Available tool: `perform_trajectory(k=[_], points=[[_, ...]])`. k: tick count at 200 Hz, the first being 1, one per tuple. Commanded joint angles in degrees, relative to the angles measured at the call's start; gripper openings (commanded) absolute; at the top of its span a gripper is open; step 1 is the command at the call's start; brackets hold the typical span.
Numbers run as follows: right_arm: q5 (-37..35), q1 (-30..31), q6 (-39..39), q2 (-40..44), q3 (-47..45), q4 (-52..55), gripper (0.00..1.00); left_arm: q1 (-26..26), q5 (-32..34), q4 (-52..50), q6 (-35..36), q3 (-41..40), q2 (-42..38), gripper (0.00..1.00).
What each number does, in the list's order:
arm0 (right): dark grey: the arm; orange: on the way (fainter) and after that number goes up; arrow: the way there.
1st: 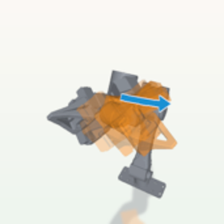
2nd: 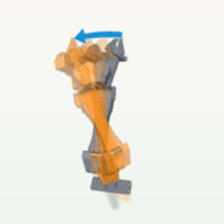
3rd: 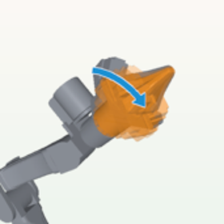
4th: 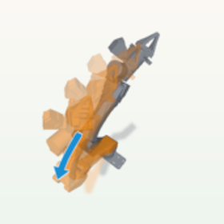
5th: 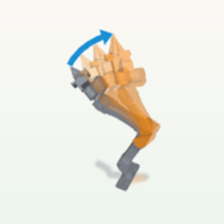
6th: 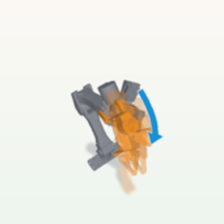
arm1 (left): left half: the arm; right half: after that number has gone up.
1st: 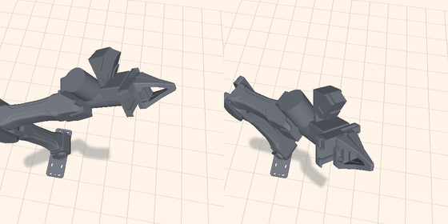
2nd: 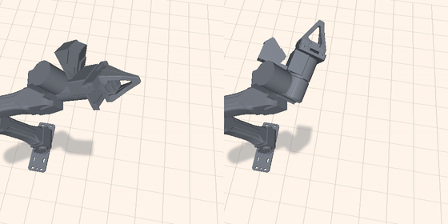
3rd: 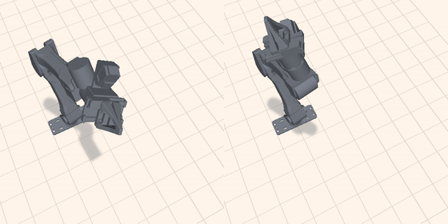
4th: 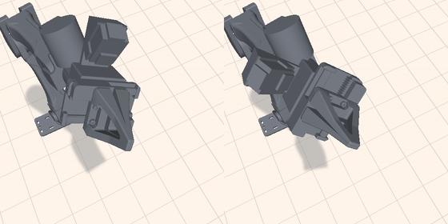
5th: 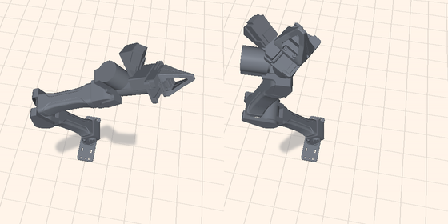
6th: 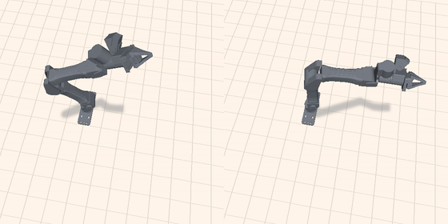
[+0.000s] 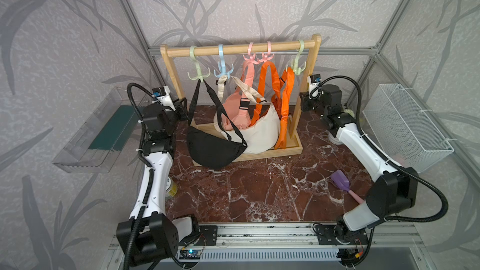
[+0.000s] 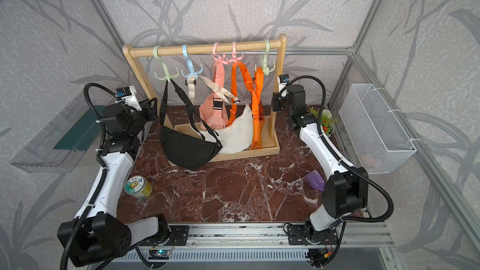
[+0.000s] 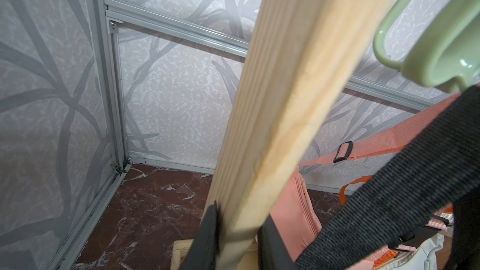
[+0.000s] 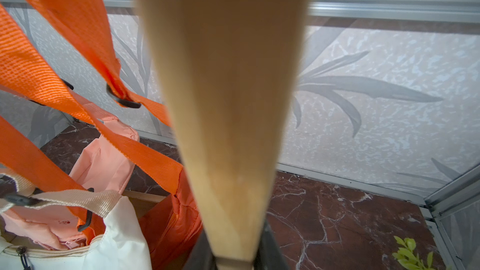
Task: Take the bag off the hook
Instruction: Move the clothesline to the center of the board.
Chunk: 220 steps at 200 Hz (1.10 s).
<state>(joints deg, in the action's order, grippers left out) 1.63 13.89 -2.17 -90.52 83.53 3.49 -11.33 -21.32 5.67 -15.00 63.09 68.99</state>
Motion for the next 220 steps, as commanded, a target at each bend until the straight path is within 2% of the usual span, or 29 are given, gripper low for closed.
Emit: perform_trajectory(k=[1, 90, 198, 210, 220], points=[[-0.03, -3.03, -1.77, 3.58, 0.21, 0.59, 0.19, 4.69, -11.59, -2.57, -6.63, -1.91, -0.80, 0.14], [-1.00, -8.92, 0.65, 3.03, 1.64, 2.47, 0.20, 11.86, -11.70, 4.81, -12.02, -2.23, 3.66, 0.14], [-1.10, -11.77, 3.17, -1.07, 5.20, 4.82, 0.22, 18.80, -9.80, 11.55, -14.89, 0.93, 12.06, 0.12], [-1.19, -11.93, 2.81, -0.85, 5.57, 5.84, 0.24, 18.98, -9.66, 11.47, -14.99, 1.47, 12.81, 0.12], [-0.91, -11.96, 2.35, -0.56, 5.89, 6.81, 0.30, 18.98, -8.61, 10.87, -15.00, 1.66, 12.98, 0.12]])
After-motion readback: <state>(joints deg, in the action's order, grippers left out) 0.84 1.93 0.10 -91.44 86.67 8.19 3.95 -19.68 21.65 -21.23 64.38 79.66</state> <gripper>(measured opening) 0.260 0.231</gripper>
